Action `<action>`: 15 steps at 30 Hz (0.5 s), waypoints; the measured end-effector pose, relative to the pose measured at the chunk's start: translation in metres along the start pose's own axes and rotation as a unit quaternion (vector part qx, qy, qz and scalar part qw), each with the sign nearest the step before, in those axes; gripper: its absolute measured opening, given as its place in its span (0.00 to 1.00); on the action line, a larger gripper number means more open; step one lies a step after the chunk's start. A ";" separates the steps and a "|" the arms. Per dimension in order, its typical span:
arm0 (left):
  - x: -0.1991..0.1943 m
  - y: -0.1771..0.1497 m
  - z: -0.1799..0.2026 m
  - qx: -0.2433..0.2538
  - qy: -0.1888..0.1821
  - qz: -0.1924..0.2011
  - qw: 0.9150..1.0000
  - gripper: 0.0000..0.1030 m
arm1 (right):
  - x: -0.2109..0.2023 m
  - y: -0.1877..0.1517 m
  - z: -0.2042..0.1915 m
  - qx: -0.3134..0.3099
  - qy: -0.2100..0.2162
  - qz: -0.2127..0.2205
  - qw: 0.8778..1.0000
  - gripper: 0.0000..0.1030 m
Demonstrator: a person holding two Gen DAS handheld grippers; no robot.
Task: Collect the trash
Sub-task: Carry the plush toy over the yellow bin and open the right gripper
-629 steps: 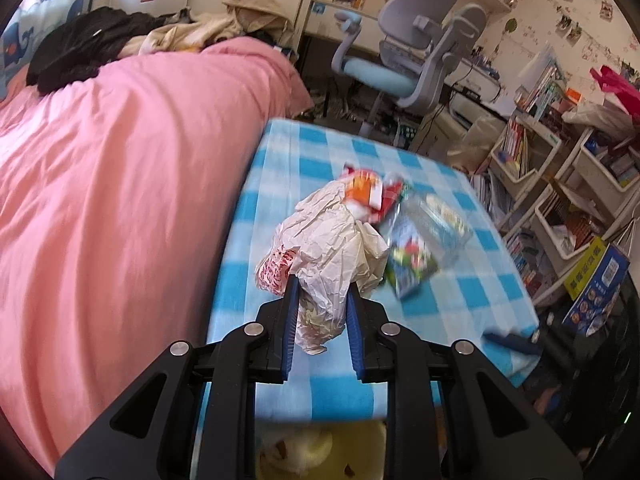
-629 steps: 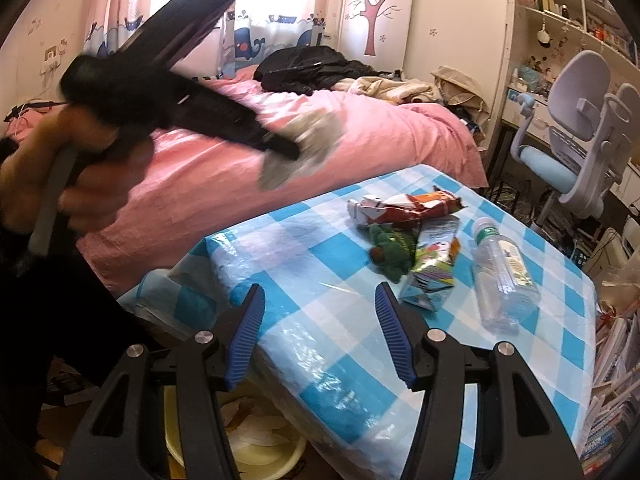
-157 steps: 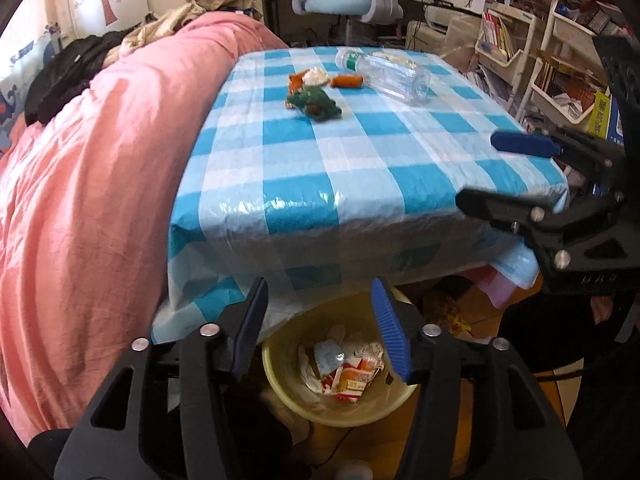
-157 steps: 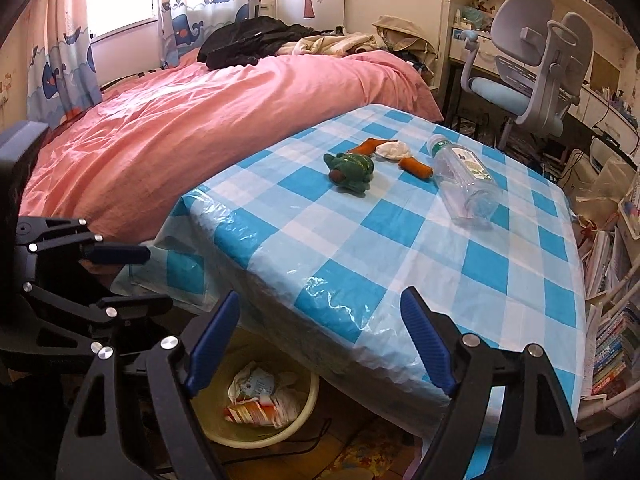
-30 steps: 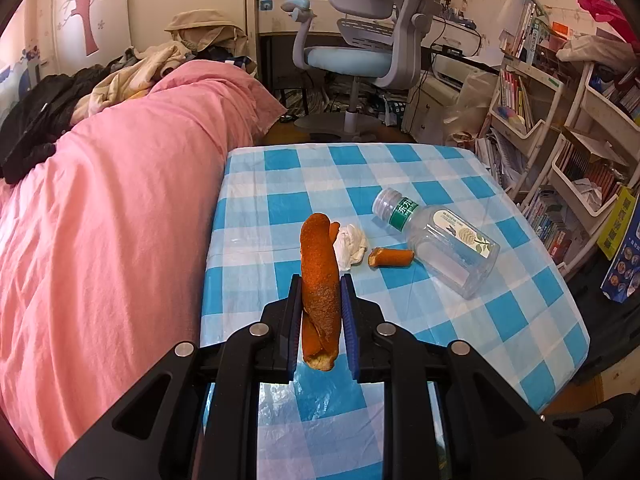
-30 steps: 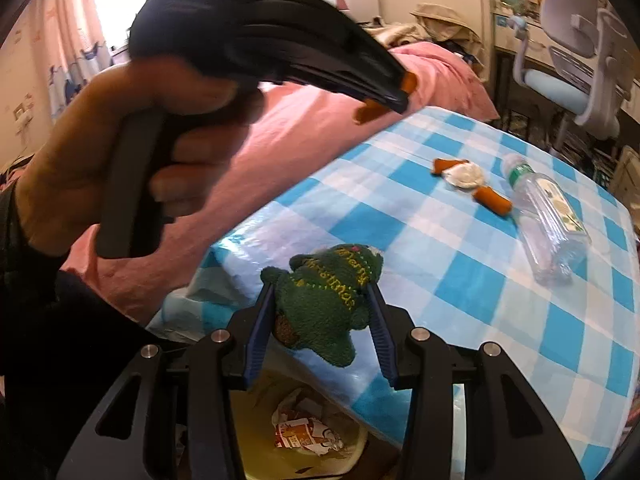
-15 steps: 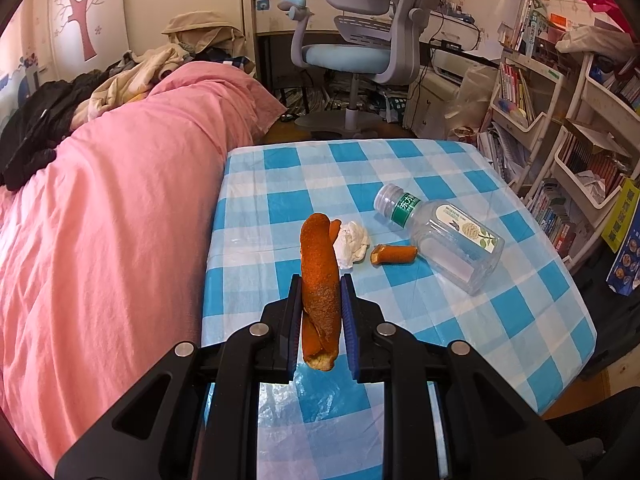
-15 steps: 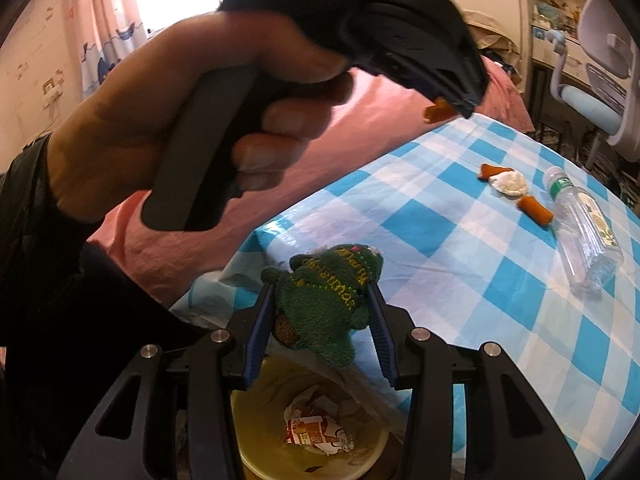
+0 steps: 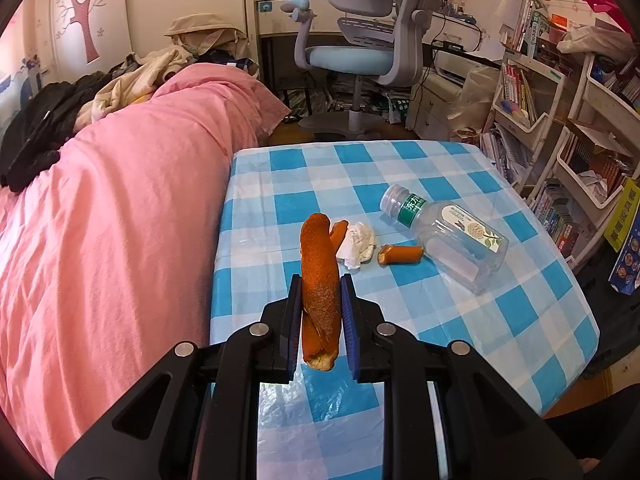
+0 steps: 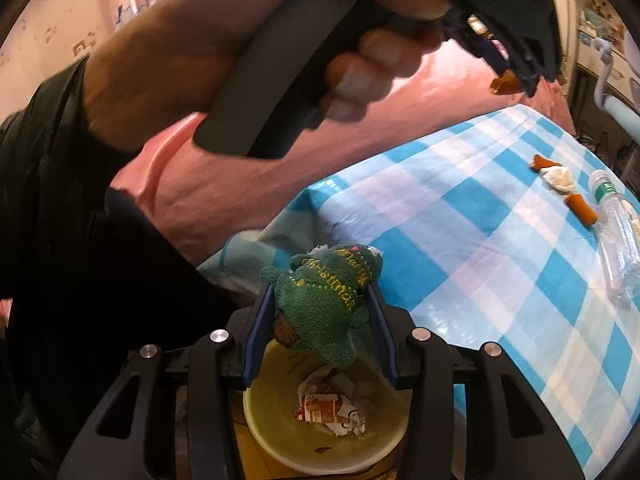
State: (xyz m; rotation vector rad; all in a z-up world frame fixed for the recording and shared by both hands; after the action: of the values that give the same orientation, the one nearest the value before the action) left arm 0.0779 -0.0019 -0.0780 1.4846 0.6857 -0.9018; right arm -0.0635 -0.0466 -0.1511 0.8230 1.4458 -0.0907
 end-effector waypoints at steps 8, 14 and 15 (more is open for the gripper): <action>0.004 -0.009 0.000 0.001 0.007 -0.008 1.000 0.17 | 0.017 -0.019 -0.012 -0.029 0.009 -0.046 0.998 0.50; -0.001 -0.027 0.003 0.007 0.021 -0.011 1.000 0.17 | 0.008 -0.017 -0.006 -0.020 0.000 -0.026 0.999 0.51; -0.003 -0.030 0.003 0.009 0.023 -0.010 1.000 0.17 | 0.006 -0.017 -0.004 -0.017 -0.001 -0.021 1.000 0.51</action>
State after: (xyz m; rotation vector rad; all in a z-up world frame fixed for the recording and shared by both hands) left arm 0.0508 -0.0014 -0.0914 1.5205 0.7298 -0.8933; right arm -0.0750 -0.0543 -0.1635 0.7646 1.4588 -0.0995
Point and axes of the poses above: each gripper's, at about its wrist camera, not at the fingertips, and x roughly the way its jaws point, z to its right, y to its top, the point moved 8 cm from there along x, roughly the way its jaws point, and after that the axes turned 11 degrees about -z, right-handed, at the moved point
